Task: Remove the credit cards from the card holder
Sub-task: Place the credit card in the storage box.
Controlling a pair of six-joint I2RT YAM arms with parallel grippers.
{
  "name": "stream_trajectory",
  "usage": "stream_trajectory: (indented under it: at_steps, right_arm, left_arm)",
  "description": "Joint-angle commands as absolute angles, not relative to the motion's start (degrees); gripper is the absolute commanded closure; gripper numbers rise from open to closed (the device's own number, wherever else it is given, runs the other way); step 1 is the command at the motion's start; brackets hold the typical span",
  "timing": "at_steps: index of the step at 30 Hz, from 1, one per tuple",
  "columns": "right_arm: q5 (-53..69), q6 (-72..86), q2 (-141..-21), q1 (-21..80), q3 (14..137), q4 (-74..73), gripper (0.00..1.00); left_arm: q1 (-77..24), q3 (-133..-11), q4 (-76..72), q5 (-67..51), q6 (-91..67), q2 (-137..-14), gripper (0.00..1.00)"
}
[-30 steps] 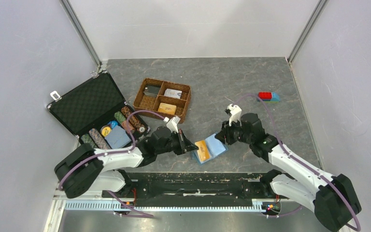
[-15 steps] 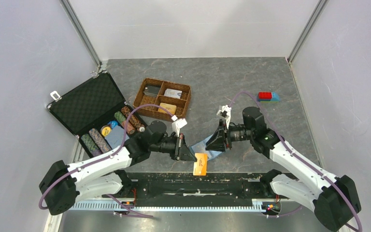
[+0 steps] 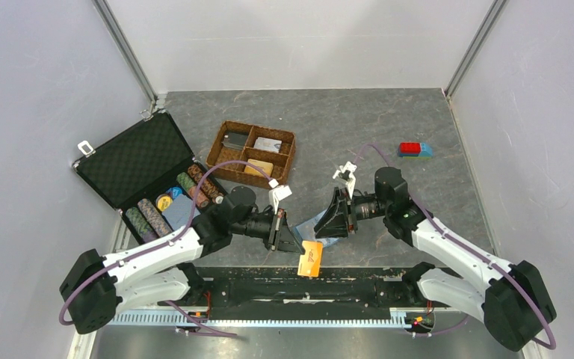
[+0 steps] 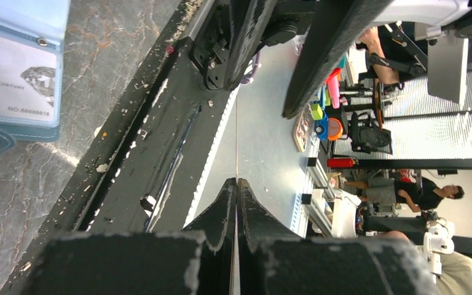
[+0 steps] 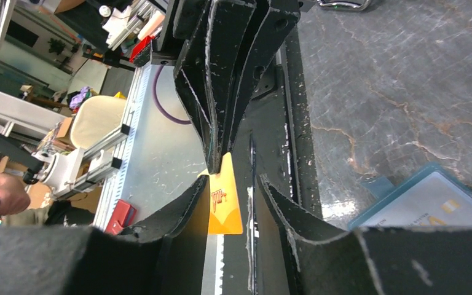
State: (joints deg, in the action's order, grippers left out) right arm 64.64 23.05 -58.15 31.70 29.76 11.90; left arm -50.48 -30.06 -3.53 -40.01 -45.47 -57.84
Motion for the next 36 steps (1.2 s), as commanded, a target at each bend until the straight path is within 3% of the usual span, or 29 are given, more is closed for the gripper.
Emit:
stream_trajectory:
  at_steps: [1,6,11,21,36]
  right_arm:
    - [66.90,26.02,-59.51,33.23,29.36,17.06,0.67]
    - [66.50,23.88,-60.70,36.16,30.22,14.06,0.65]
    - [65.03,19.49,-61.48,36.61,31.77,7.89,0.74]
    - [63.27,17.24,-63.26,36.64,33.25,4.88,0.66]
    - [63.17,19.33,-64.80,35.95,34.42,7.03,0.70]
  left_arm:
    - [-50.27,-31.05,-8.61,-43.67,-43.36,-58.54,0.98]
    - [-50.27,-32.15,-9.10,-44.73,-42.45,-60.89,0.98]
    - [-50.23,-32.07,-9.75,-44.78,-41.97,-61.52,0.98]
    - [-50.26,-31.69,-9.84,-46.23,-41.32,-61.75,0.98]
    - [-50.26,-31.26,-9.67,-46.17,-41.00,-61.79,0.98]
